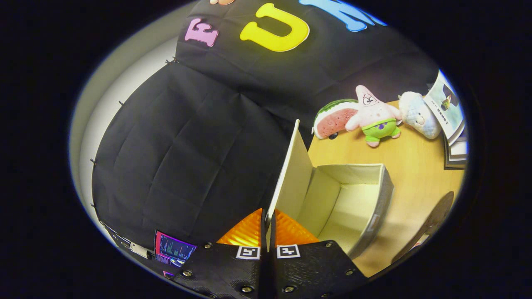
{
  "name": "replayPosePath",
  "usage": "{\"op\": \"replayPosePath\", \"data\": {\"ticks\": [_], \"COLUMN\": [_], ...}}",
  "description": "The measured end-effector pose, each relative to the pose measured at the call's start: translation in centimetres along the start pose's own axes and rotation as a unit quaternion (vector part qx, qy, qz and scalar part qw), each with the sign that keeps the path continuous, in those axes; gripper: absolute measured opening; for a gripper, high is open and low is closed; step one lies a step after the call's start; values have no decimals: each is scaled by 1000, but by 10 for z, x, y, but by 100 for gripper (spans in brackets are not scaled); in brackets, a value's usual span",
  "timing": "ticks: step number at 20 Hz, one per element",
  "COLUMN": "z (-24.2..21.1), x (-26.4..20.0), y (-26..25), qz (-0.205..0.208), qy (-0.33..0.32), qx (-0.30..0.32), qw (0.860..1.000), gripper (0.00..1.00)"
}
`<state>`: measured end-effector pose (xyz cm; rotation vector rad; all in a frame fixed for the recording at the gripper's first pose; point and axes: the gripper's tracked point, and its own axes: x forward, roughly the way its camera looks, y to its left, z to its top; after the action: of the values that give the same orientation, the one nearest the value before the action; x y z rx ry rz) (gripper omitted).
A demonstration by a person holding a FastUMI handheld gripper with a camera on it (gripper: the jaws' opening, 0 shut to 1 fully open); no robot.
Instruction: Open the storage box then place both shoes into the box .Put the left shoe in first, then the right shoe, with the right side of both shoes facing outward in a uniform manner.
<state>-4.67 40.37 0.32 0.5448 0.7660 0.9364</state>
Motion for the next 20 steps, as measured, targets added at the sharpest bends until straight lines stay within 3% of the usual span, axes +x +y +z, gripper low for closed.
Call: {"op": "replayPosePath", "data": {"ticks": [10,20], "z": [-18,-84], "x": [133,249], "y": [69,49], "qz": [22,-28], "qy": [55,107], "qx": [-37,-32], "qw": [998,993], "gripper": [0,0]}}
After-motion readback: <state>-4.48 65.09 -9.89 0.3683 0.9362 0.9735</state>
